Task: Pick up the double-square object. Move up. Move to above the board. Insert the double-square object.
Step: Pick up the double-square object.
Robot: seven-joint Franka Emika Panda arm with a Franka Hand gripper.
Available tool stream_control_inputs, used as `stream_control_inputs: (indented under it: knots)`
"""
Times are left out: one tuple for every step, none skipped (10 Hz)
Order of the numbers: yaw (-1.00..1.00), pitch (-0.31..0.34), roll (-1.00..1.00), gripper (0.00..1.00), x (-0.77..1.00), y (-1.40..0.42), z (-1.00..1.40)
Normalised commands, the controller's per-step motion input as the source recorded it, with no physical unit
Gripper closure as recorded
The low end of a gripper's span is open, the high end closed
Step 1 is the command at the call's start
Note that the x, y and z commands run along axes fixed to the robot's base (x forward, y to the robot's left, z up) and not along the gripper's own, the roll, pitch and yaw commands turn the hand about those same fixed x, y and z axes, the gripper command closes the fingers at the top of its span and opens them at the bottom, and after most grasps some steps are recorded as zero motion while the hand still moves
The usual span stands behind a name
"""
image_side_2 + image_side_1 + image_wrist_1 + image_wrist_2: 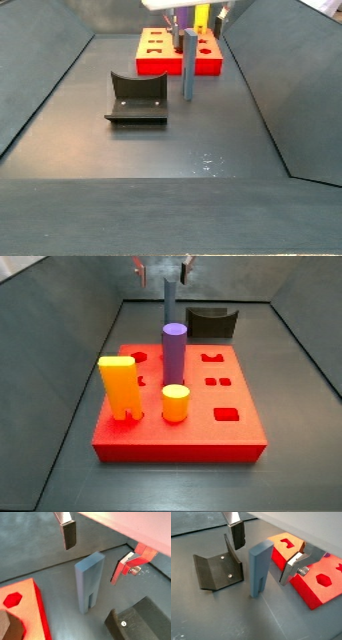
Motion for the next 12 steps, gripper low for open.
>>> stream_control_inputs:
  knots:
    - [0.04, -0.101, 0.0, 0.0, 0.0, -0.07, -0.34]
    - [0.04, -0.091, 0.01, 0.0, 0.0, -0.01, -0.41]
    - [0.04, -0.07, 0.04, 0.0, 0.0, 0.0, -0.34]
    - [0.03, -0.057, 0.02, 0.0, 0.0, 0.0, -0.21]
    - [0.03, -0.047, 0.0, 0.0, -0.01, 0.0, 0.0]
    - [0.0, 0.0, 0.0, 0.0, 0.0, 0.0, 0.0]
    - [0.0, 0.0, 0.0, 1.0, 0.0, 0.0, 0.0]
    - [0.0, 0.0, 0.0, 1.0, 0.0, 0.0, 0.0]
    - [0.0, 0.0, 0.0, 1.0, 0.0, 0.0, 0.0]
    - [0.0, 0.0, 0.0, 1.0, 0.0, 0.0, 0.0]
    - [0.0, 0.0, 0.0, 1.0, 0.0, 0.0, 0.0]
    - [0.0, 0.0, 0.0, 1.0, 0.0, 0.0, 0.0]
